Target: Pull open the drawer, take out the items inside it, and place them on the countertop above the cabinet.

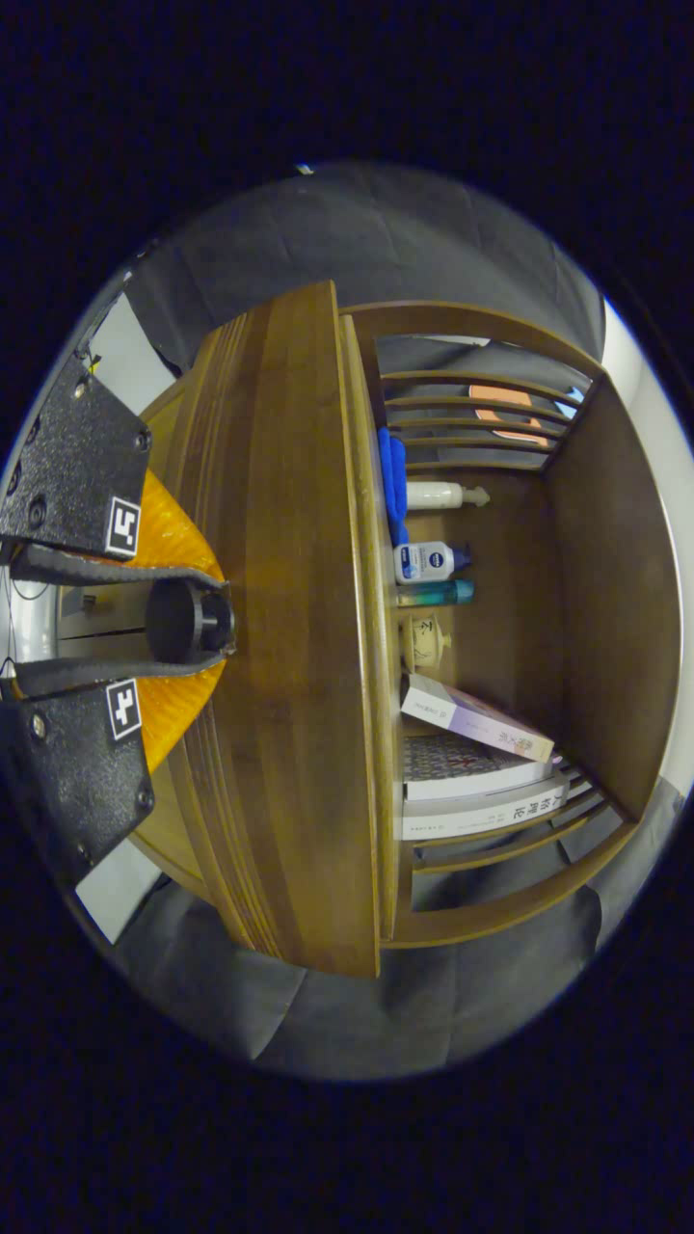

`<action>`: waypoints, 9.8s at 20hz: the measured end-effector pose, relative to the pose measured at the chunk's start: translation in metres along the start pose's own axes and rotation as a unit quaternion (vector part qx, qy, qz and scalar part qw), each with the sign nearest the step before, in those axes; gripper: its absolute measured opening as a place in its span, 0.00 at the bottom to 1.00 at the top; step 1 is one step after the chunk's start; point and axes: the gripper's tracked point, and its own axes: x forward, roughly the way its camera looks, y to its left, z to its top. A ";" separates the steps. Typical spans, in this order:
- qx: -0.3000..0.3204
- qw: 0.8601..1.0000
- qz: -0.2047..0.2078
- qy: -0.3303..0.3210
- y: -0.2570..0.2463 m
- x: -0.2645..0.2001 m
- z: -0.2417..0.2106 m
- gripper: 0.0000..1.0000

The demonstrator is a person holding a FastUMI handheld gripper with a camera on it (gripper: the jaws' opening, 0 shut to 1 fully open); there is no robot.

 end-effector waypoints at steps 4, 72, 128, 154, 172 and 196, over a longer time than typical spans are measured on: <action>0.001 1.000 0.005 0.002 0.000 -0.029 -0.007 0.33; 0.008 0.867 -0.060 0.494 -0.011 -0.018 -0.011 0.81; -0.032 0.969 0.011 0.246 0.010 0.077 0.183 0.43; -0.043 0.989 0.073 0.120 0.052 -0.051 0.210 0.80; -0.044 0.997 0.056 -0.033 0.030 -0.164 0.084 1.00; -0.047 0.999 -0.020 -0.011 0.003 -0.130 -0.027 1.00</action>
